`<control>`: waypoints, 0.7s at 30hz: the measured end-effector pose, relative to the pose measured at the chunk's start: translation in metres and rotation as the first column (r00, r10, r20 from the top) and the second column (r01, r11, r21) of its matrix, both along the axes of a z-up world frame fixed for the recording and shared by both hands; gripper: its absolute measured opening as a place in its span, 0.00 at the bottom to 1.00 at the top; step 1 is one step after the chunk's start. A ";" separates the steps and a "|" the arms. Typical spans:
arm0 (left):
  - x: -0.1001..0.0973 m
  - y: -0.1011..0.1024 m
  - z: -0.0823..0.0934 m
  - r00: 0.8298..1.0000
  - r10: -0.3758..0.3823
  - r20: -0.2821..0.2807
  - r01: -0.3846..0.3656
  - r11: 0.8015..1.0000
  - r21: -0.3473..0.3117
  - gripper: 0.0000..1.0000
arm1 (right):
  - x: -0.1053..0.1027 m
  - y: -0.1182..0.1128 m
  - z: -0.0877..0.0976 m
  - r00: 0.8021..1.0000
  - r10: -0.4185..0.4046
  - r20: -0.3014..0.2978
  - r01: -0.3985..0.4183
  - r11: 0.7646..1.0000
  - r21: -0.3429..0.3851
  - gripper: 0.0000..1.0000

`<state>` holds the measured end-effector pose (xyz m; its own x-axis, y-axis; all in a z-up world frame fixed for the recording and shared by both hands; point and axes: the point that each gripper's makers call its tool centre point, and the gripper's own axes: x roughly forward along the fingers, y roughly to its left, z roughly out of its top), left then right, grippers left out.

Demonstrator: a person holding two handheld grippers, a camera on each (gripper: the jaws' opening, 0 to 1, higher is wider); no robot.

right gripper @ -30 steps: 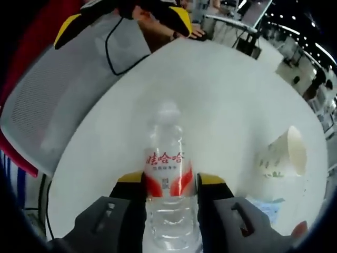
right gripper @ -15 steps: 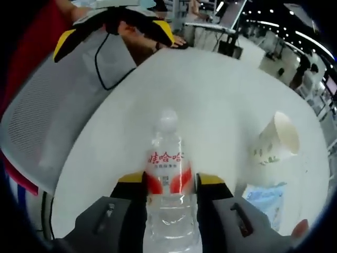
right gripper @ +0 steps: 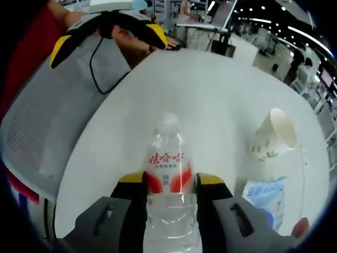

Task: Arrange the tabletop items into an orderly group along one side of the table until the central work area is clear of visible clutter.

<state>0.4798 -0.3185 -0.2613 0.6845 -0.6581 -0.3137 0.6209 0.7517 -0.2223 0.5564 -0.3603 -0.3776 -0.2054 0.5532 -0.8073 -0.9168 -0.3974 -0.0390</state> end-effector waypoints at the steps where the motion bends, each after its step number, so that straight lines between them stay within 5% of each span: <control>1: 0.000 0.000 0.000 1.000 0.000 0.000 0.000 1.000 -0.001 0.77 | 0.000 -0.001 -0.001 1.000 0.001 0.001 -0.001 1.000 -0.007 0.35; 21: -0.001 -0.001 0.001 1.000 0.001 0.000 -0.001 1.000 -0.002 0.77 | -0.015 -0.003 -0.008 0.998 0.062 0.008 -0.061 0.994 -0.090 0.45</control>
<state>0.4789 -0.3193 -0.2602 0.6850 -0.6581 -0.3124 0.6201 0.7518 -0.2242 0.5411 -0.3633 -0.3856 -0.2279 0.4654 -0.8553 -0.8902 -0.4555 -0.0107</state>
